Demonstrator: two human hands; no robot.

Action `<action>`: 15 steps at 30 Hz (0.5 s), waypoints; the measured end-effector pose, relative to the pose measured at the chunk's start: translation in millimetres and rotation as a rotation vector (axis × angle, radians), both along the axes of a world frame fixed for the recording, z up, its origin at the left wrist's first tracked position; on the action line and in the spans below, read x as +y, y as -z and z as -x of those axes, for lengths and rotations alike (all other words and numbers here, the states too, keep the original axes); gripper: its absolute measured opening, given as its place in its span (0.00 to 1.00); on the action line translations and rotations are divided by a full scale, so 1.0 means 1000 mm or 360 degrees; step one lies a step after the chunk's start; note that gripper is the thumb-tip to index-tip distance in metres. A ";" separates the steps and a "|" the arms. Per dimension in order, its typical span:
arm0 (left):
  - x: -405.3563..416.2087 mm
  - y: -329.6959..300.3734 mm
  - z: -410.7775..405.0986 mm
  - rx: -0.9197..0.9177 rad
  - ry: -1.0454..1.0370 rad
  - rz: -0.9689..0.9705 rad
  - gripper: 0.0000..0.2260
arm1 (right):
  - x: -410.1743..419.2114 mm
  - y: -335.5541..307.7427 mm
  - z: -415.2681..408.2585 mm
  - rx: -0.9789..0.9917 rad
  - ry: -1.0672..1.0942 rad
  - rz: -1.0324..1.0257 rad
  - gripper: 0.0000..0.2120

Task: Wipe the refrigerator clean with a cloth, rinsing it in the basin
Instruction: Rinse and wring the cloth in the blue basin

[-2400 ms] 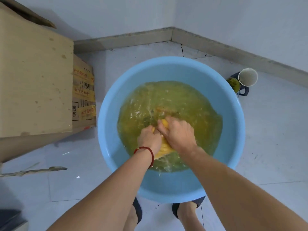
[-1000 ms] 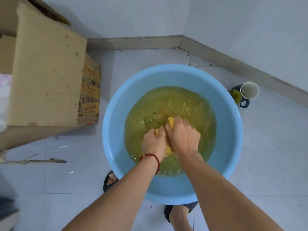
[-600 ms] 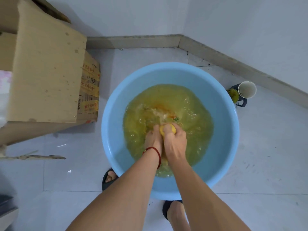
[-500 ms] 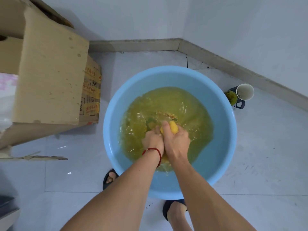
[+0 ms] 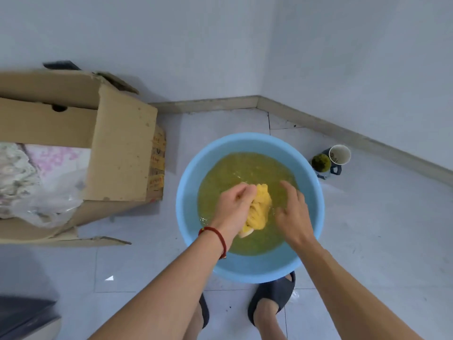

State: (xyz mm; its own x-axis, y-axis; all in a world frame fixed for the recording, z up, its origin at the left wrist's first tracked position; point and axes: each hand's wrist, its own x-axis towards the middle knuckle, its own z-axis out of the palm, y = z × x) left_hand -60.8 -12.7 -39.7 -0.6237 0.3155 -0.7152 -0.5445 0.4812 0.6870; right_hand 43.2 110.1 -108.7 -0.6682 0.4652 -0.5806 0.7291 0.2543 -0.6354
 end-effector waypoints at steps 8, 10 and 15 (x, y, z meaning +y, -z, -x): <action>-0.006 -0.063 0.012 -0.0473 -0.0130 -0.0326 0.12 | -0.012 -0.062 0.010 0.0392 -0.0133 0.0196 0.18; -0.023 -0.072 0.015 -0.0539 -0.0041 -0.0393 0.22 | -0.003 -0.075 0.014 0.0351 -0.0113 0.0106 0.15; -0.037 -0.062 0.001 -0.0291 0.0646 0.0013 0.35 | 0.015 -0.110 0.020 0.0314 -0.0147 0.0304 0.29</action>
